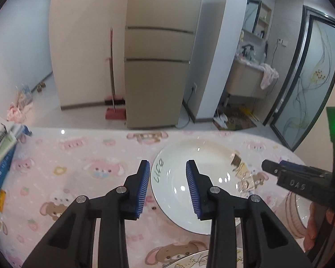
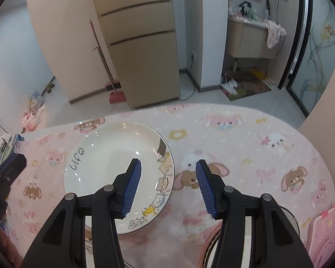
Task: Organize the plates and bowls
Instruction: 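Close the right tool on the 'life' plate rim while the left tool grips it too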
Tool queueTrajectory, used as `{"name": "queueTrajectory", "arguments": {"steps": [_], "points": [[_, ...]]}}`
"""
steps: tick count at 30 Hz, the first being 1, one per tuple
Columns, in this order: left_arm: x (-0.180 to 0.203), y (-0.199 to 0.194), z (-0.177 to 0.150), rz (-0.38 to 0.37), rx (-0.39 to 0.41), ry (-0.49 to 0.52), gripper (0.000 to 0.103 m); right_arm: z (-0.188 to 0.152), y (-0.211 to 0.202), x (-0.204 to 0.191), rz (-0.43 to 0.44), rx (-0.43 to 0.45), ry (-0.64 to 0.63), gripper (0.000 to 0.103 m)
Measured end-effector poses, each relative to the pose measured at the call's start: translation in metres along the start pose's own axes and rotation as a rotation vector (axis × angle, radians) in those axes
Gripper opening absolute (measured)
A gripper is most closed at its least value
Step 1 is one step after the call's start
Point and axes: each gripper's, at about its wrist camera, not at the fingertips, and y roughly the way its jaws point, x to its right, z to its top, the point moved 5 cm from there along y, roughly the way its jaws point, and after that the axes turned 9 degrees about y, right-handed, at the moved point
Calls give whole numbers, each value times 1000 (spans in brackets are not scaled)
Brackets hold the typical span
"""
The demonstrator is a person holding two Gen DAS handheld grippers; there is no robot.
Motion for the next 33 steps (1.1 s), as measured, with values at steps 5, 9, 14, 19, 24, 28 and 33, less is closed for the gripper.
{"name": "queueTrajectory", "arguments": {"steps": [5,9,14,19,24,28,33], "points": [[-7,31,-16,-55,-74,-30,37,-4,18,2,14,-72,-26,50],[-9,44,-24,-43,-101,-19,37,-6,29,0,53,-107,-2,48],[-15,55,-31,-72,-124,-46,37,-10,40,0,55,-153,11,26],[-13,61,-35,-88,-147,-50,37,-13,43,-1,12,-157,22,23],[-15,68,-39,-106,-163,-64,37,-18,48,-3,-24,-168,32,23],[-14,73,-42,-130,-180,-77,37,-21,50,-8,-36,-168,12,23],[-17,79,-50,-33,-247,-30,37,-26,54,-14,-47,-183,-27,23]]}}
